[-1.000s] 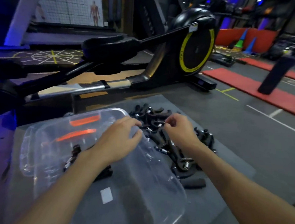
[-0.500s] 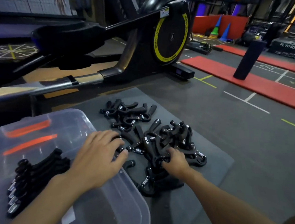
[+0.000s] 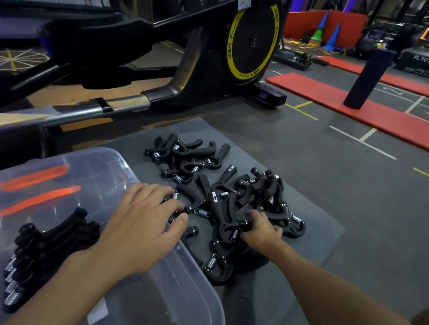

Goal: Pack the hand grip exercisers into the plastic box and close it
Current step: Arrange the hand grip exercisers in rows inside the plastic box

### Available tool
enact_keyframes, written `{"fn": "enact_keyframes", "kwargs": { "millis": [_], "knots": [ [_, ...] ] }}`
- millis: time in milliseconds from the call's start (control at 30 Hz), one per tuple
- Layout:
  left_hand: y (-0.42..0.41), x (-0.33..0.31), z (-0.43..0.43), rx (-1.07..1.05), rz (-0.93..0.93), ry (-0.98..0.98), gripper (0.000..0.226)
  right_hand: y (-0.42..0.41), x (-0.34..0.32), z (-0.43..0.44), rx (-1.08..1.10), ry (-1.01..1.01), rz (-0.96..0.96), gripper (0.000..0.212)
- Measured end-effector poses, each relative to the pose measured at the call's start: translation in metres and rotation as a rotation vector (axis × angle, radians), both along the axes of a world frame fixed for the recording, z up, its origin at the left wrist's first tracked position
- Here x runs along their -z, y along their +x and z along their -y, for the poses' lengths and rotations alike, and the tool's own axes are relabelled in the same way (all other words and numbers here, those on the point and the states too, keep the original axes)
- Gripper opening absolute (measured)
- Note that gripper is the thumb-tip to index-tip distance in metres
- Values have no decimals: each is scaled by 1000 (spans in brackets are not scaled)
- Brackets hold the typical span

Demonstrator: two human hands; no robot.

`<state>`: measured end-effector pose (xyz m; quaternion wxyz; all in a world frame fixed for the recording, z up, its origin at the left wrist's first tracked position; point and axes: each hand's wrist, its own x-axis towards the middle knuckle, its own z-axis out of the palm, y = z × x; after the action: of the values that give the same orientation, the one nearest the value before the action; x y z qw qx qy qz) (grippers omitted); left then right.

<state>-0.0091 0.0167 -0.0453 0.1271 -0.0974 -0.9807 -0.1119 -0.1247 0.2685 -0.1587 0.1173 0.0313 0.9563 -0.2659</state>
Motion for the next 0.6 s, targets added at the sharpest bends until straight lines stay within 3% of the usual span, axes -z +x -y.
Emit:
{"fn": "enact_keyframes", "kwargs": {
  "millis": [133,267,600],
  "knots": [
    [2,-2,1,10,7,-4,57,-1,3,1,-47,108,73,65],
    [2,-2,1,22,3,-3,57,-4,8,-3,12,77,120,68],
    [2,-3,1,30,-8,24,58,-3,2,7,72,3,19,36]
  ]
}}
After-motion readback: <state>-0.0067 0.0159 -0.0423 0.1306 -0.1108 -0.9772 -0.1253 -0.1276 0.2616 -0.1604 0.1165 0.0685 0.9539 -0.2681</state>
